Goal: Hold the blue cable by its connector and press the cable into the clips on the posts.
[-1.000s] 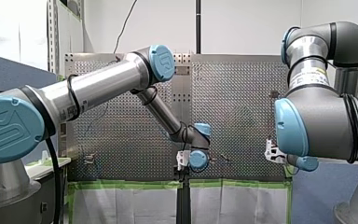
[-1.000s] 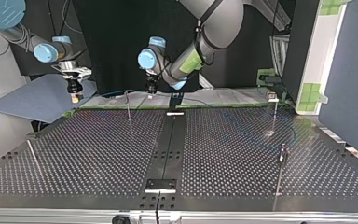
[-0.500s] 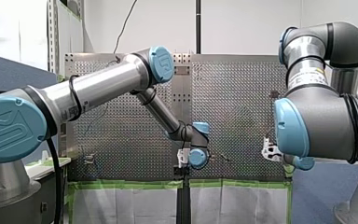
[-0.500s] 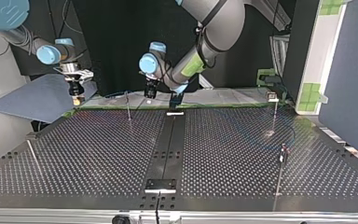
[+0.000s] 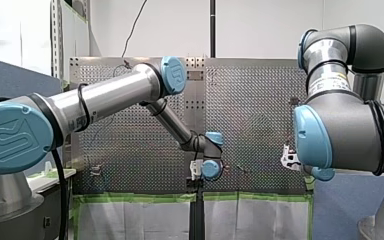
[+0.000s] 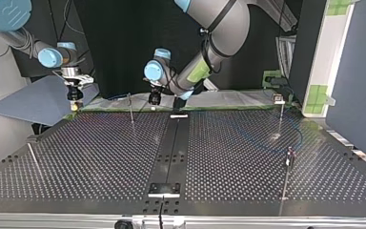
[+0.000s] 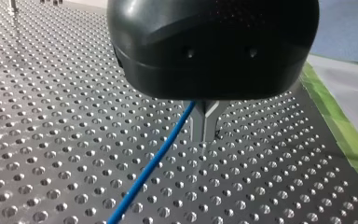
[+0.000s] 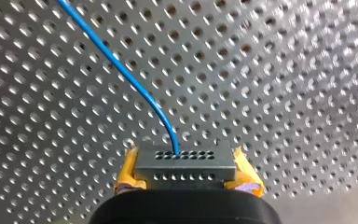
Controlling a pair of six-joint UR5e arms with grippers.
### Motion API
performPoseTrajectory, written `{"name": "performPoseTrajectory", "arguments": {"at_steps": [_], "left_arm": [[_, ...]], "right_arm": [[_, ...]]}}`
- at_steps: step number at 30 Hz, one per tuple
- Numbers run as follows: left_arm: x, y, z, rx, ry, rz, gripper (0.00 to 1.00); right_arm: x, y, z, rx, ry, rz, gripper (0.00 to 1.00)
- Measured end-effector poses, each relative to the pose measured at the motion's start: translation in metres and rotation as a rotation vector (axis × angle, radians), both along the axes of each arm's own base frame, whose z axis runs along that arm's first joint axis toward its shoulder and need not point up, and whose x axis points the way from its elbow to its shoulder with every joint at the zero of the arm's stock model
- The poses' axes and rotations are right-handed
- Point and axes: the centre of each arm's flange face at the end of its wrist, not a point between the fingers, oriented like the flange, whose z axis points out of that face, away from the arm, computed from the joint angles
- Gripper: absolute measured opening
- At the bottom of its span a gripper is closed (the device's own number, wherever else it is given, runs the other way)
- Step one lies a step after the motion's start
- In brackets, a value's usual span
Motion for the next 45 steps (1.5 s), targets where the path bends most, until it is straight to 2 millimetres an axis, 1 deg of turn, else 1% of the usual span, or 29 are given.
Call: {"name": "performPoseTrajectory", "arguments": {"at_steps": [3, 11, 15, 19, 21, 25, 33, 40, 45], "left_arm": [[0.005, 0.003, 0.001, -0.004, -0.001, -0.005, 0.00], [0.018, 0.008, 0.003, -0.012, 0.002, -0.037, 0.00], [0.012, 0.009, -0.003, -0.004, 0.018, -0.053, 0.00], [0.004, 0.004, -0.015, -0.008, 0.037, -0.079, 0.00], [0.004, 0.002, -0.019, -0.013, 0.045, -0.085, 0.00], [0.012, 0.002, -0.019, -0.017, 0.058, -0.081, 0.00], [0.035, 0.001, 0.000, -0.037, 0.039, -0.064, 0.00], [0.054, 0.014, 0.005, -0.043, 0.033, -0.050, 0.00], [0.065, 0.024, 0.005, -0.043, 0.034, -0.034, 0.00]], "right_arm": [[-0.001, -0.004, 0.001, -0.006, -0.006, -0.012, 0.00], [0.002, -0.012, -0.007, -0.006, -0.006, -0.006, 0.00], [0.010, -0.010, -0.011, -0.005, 0.002, 0.021, 0.00], [0.016, -0.010, -0.014, -0.005, 0.004, 0.043, 0.00], [0.017, -0.010, -0.014, -0.005, 0.004, 0.046, 0.00], [0.017, -0.013, -0.014, -0.007, -0.001, 0.043, 0.00], [0.009, -0.022, -0.009, -0.014, -0.024, 0.014, 0.00], [0.005, -0.032, -0.003, -0.030, -0.034, -0.002, 0.00], [0.004, -0.040, 0.002, -0.043, -0.044, -0.004, 0.00]]}}
